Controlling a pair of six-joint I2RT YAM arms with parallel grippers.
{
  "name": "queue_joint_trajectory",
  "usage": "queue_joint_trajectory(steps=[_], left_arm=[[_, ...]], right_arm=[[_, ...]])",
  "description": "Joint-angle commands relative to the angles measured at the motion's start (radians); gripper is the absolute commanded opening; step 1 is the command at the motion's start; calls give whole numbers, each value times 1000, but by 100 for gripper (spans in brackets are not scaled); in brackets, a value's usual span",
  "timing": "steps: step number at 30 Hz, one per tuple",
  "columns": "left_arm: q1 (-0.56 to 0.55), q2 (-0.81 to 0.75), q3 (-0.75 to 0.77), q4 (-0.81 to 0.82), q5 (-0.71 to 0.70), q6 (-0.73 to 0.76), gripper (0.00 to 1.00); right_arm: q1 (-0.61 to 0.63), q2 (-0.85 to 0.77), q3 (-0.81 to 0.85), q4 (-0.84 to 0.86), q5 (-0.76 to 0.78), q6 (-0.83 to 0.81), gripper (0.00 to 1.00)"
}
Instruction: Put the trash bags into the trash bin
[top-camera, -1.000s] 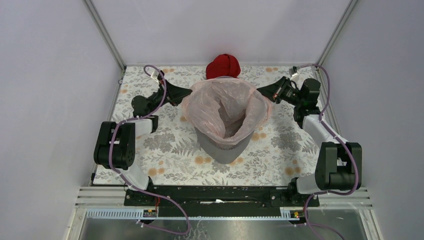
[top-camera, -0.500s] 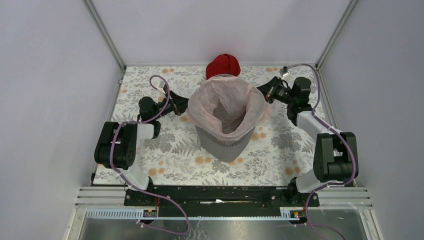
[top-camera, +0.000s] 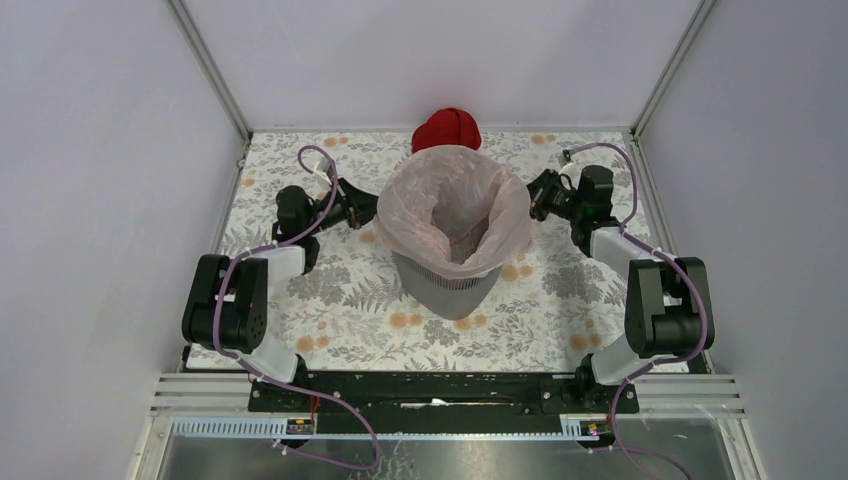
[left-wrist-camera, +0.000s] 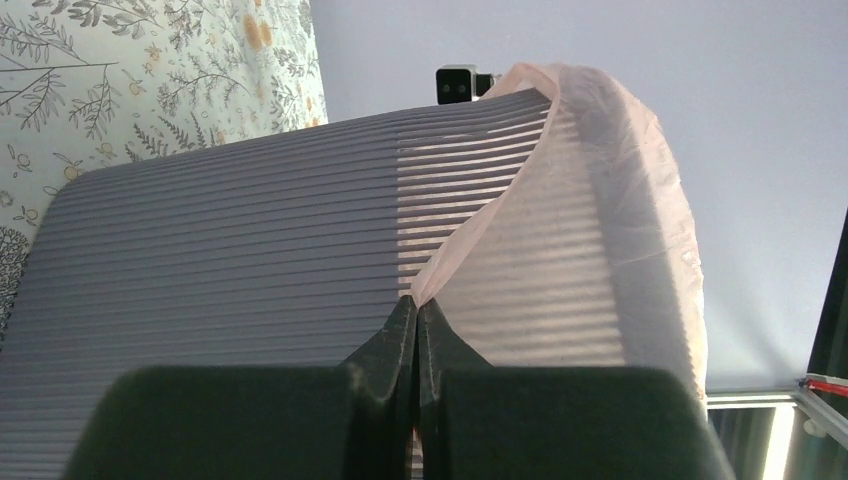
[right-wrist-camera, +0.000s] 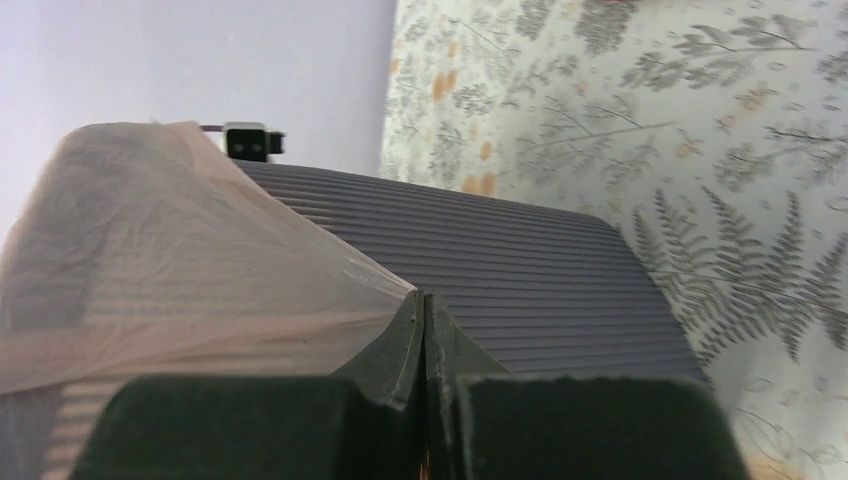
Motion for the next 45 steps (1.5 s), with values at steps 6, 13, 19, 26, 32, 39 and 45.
queue_joint_trajectory(steps=[6, 13, 19, 26, 32, 39, 45], left_arm=[[4, -17, 28, -117, -43, 94, 0], [4, 12, -56, -85, -42, 107, 0], [8, -63, -30, -226, -19, 205, 18], [7, -230, 107, -782, -139, 560, 47], [7, -358, 144, -1058, -319, 731, 55], [-12, -403, 89, -1088, -327, 753, 56], [-123, -360, 59, -990, -356, 699, 49]], right_arm=[[3, 3, -63, -31, 23, -60, 0], [3, -72, 40, -165, 42, -134, 4], [3, -117, 188, -529, 170, -365, 23], [3, -267, 390, -968, 552, -553, 77], [3, -391, 290, -988, 517, -509, 85], [154, -434, 97, -840, 427, -416, 76], [195, -408, 35, -814, 503, -444, 59]])
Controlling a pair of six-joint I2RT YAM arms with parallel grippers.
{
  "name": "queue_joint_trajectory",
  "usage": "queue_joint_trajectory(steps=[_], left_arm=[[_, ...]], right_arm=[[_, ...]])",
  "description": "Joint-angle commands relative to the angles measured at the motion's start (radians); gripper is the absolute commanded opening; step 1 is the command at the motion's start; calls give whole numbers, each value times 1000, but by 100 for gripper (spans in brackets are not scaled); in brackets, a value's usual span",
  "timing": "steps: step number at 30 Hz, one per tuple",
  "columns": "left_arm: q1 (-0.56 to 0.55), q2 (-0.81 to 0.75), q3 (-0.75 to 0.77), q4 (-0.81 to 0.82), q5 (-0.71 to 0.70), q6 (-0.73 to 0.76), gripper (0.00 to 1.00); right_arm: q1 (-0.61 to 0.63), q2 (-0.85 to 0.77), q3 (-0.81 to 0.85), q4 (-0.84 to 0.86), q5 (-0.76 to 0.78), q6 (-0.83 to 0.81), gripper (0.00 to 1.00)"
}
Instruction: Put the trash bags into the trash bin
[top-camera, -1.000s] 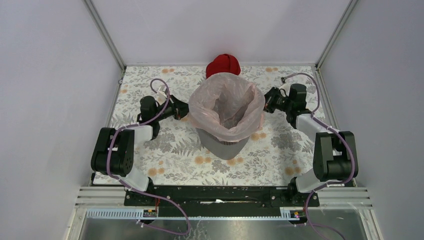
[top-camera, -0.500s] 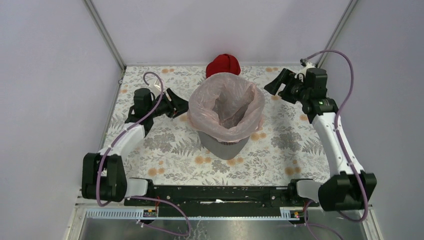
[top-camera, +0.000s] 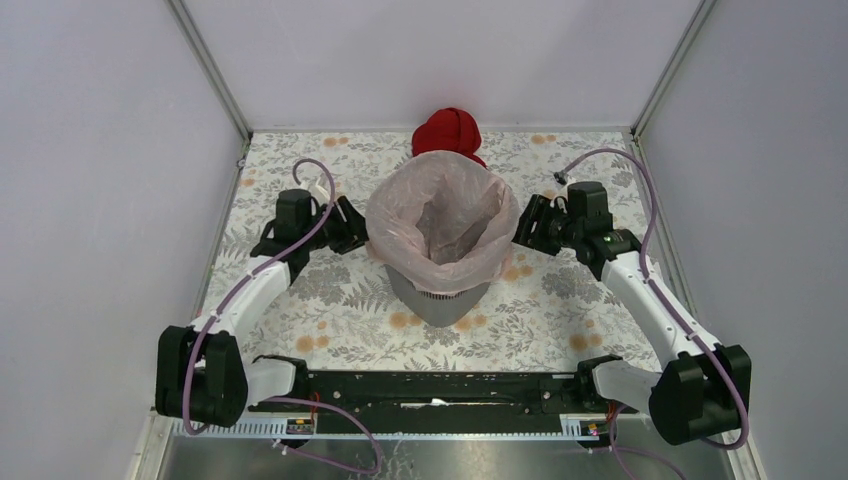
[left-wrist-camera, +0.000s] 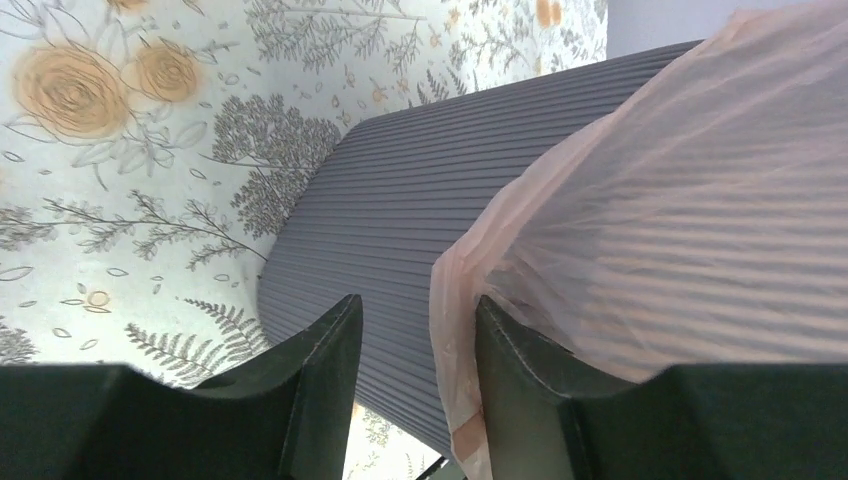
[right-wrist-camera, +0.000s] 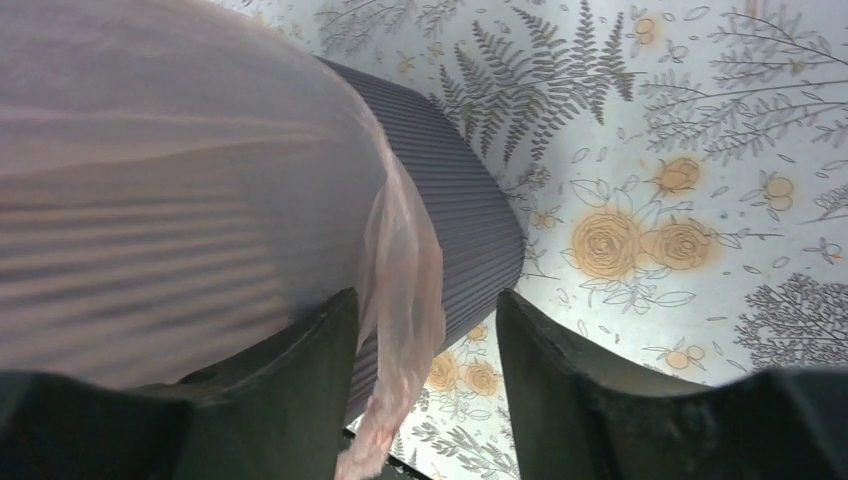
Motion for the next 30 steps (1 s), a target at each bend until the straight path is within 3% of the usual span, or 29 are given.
queue_joint_trajectory(steps=[1, 3, 8, 13, 17, 21, 25, 30], left_arm=[[-84, 28, -9, 70, -24, -14, 45], [-90, 34, -13, 62, -34, -11, 39], [-90, 24, -44, 44, -59, 6, 33], [-90, 8, -75, 44, -60, 5, 34], [-90, 3, -79, 40, -52, 19, 37], [-90, 21, -75, 56, -17, 11, 39], [-90, 26, -61, 72, -9, 7, 39], [-90, 15, -58, 68, 0, 12, 40]], right_arm=[[13, 6, -31, 66, 37, -17, 58], [13, 19, -15, 42, 58, -39, 58], [13, -5, 132, -99, 220, -79, 63], [11, 38, 510, -368, 456, -169, 78], [26, 135, 856, -502, 395, -226, 80], [213, 250, 1016, -553, 231, -244, 80], [447, 371, 1060, -609, 271, -244, 71], [558, 457, 988, -633, 408, -239, 51]])
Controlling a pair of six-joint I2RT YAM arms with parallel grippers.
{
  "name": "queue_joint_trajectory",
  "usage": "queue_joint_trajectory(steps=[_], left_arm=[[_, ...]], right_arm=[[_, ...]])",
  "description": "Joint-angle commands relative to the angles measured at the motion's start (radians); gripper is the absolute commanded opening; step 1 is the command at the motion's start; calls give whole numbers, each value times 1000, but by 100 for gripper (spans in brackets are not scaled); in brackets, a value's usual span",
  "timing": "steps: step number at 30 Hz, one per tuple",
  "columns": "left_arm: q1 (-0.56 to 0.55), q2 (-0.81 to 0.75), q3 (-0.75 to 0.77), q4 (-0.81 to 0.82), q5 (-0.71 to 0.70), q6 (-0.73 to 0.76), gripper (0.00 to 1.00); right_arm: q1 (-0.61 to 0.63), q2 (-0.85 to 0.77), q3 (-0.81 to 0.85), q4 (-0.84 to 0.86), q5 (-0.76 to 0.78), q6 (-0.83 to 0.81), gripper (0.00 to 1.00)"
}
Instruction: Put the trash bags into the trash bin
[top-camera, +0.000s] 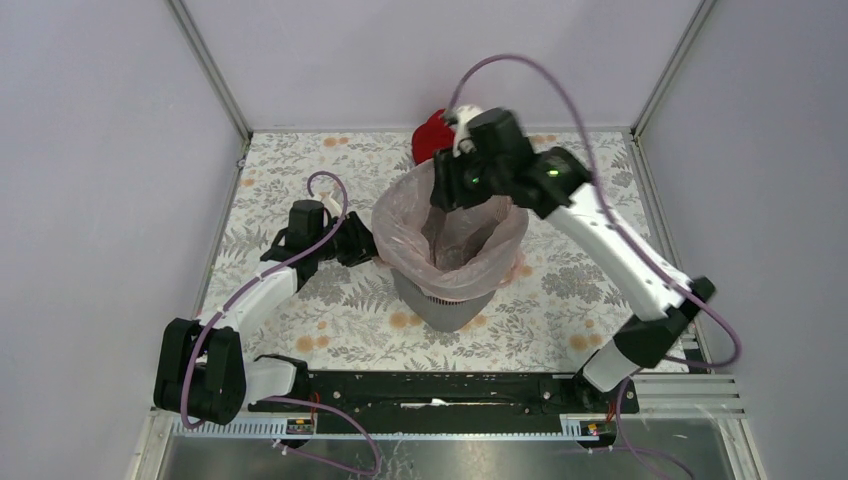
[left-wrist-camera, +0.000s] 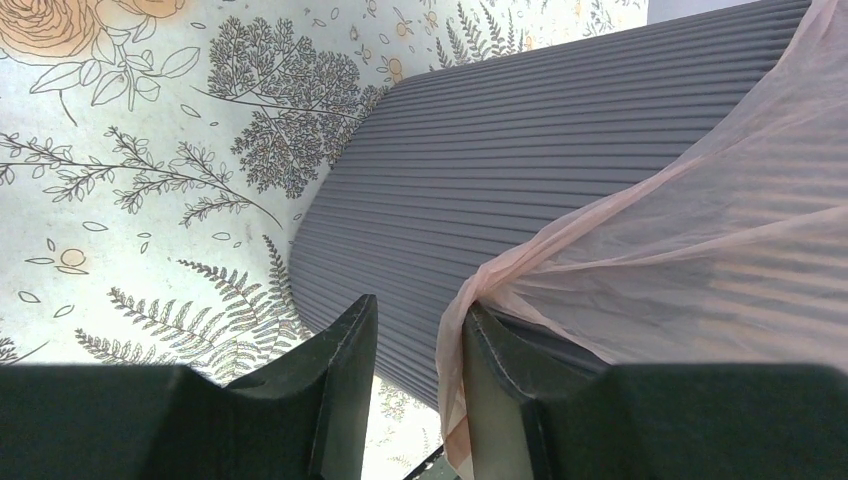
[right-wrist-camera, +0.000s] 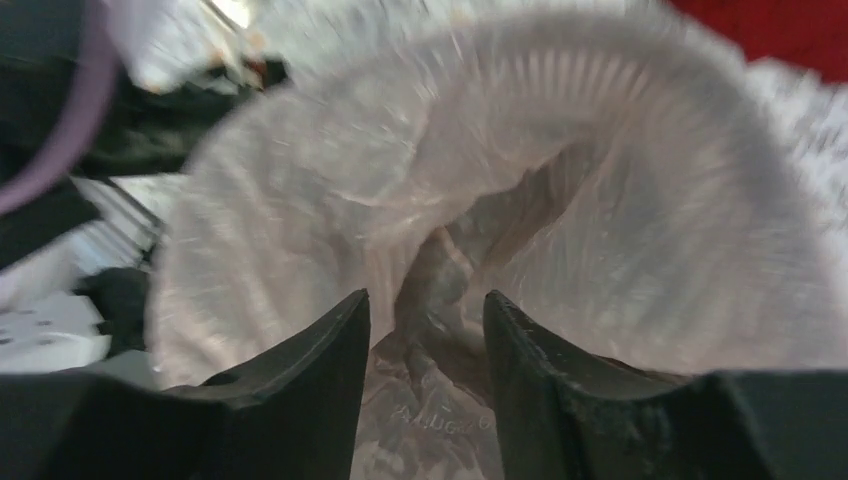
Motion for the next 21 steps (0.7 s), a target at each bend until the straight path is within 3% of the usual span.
queue_joint_trajectory(steps=[1, 5, 13, 21], left_arm=[[-5, -17, 12, 46, 43, 13, 40], [-5, -42, -9, 60, 63, -14, 40], [-5, -85, -2, 42, 57, -28, 42], [-5, -92, -14, 63, 60, -49, 42]], right_arm=[[65, 80, -60, -132, 160, -21, 50], [96, 116, -147, -89, 298, -35, 49], [110, 116, -408, 221, 294, 13, 48], [111, 124, -530, 409, 341, 38, 64]])
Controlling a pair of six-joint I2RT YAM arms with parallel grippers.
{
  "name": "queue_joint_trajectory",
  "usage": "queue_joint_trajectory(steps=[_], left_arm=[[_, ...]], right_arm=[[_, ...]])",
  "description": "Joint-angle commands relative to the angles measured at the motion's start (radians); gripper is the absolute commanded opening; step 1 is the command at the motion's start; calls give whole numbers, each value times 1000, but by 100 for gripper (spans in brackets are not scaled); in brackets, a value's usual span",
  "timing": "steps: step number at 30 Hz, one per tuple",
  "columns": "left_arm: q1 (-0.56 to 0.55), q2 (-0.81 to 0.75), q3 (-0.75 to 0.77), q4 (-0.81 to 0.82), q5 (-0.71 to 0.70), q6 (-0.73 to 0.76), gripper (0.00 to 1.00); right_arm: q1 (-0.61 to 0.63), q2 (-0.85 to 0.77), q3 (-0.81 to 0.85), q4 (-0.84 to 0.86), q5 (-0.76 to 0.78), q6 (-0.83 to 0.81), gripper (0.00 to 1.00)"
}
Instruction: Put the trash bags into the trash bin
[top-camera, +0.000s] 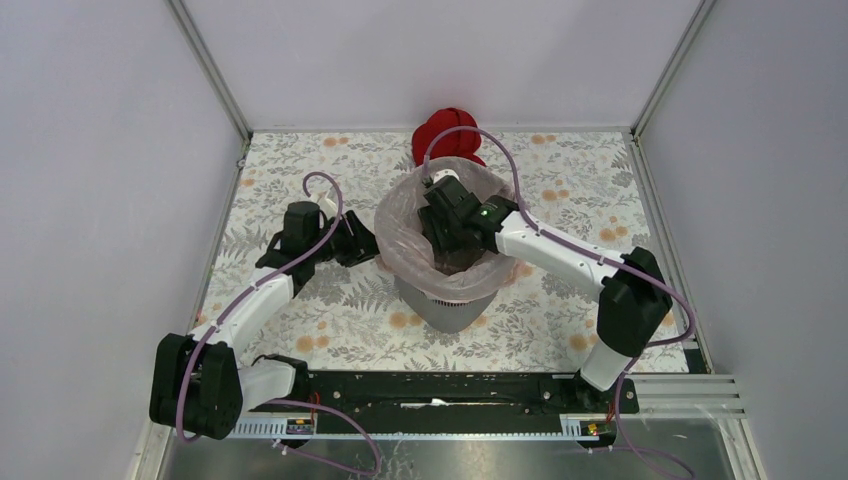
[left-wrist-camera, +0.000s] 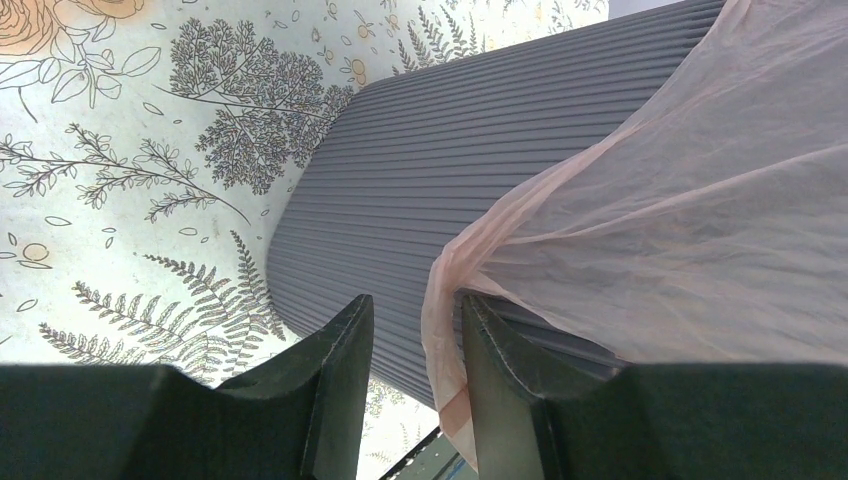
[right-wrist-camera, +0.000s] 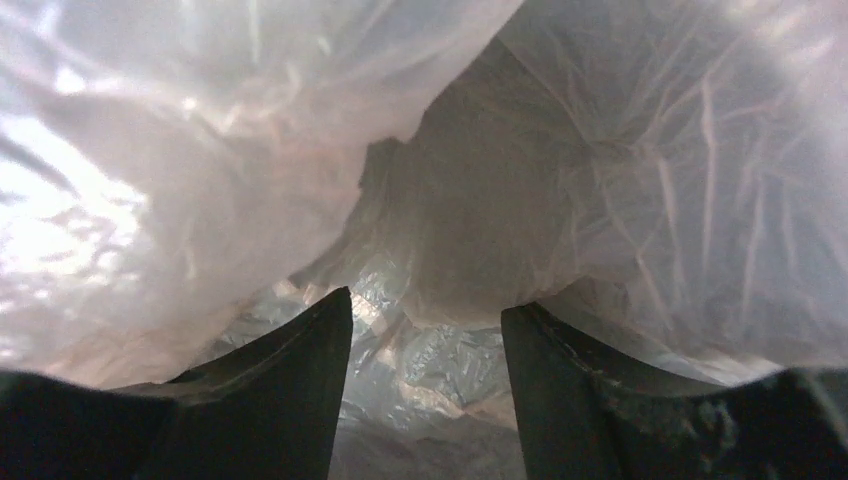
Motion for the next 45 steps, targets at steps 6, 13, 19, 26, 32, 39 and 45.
queue_joint_trajectory(steps=[6, 13, 19, 26, 32, 39, 45], left_arm=[[-5, -33, -6, 55, 41, -16, 42], [-5, -32, -5, 56, 37, -14, 42], [-6, -21, 8, 46, 38, -7, 42], [-6, -29, 0, 50, 19, -8, 43], [-6, -11, -2, 57, 27, 3, 43], [-9, -20, -9, 56, 23, 2, 43], [-12, -14, -11, 63, 22, -2, 43]], right_arm=[[7, 18, -117, 254, 79, 41, 69], [8, 74, -149, 302, 83, 40, 73], [8, 94, -124, 283, 73, 32, 79], [7, -44, -97, 214, 37, 44, 86], [8, -148, -84, 187, 65, 30, 95], [8, -150, -42, 122, 75, 29, 74], [8, -130, -132, 177, 7, 61, 64]])
